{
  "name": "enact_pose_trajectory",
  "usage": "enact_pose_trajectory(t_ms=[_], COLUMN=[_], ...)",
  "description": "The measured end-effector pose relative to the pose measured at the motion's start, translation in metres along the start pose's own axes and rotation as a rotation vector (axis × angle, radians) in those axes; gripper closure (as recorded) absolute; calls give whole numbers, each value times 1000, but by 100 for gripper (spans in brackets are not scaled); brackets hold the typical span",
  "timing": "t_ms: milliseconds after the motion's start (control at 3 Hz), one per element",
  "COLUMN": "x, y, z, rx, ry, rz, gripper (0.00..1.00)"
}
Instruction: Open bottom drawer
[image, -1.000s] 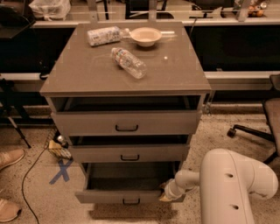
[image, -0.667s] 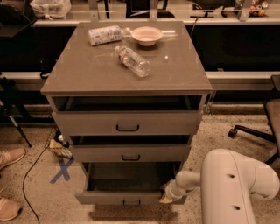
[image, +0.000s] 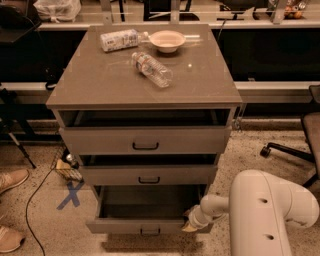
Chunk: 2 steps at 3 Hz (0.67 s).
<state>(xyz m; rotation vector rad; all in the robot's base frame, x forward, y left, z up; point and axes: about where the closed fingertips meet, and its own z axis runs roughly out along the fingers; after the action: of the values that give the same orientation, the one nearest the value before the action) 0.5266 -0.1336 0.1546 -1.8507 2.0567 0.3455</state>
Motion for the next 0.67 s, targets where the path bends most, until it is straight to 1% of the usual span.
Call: enact_pose_trajectory(t_ms=[333,667], x=[0,-1], y=[2,6], z=[1,3], rx=[-3,-11], ry=[-1,0], rz=[0,0], gripper=[36,5])
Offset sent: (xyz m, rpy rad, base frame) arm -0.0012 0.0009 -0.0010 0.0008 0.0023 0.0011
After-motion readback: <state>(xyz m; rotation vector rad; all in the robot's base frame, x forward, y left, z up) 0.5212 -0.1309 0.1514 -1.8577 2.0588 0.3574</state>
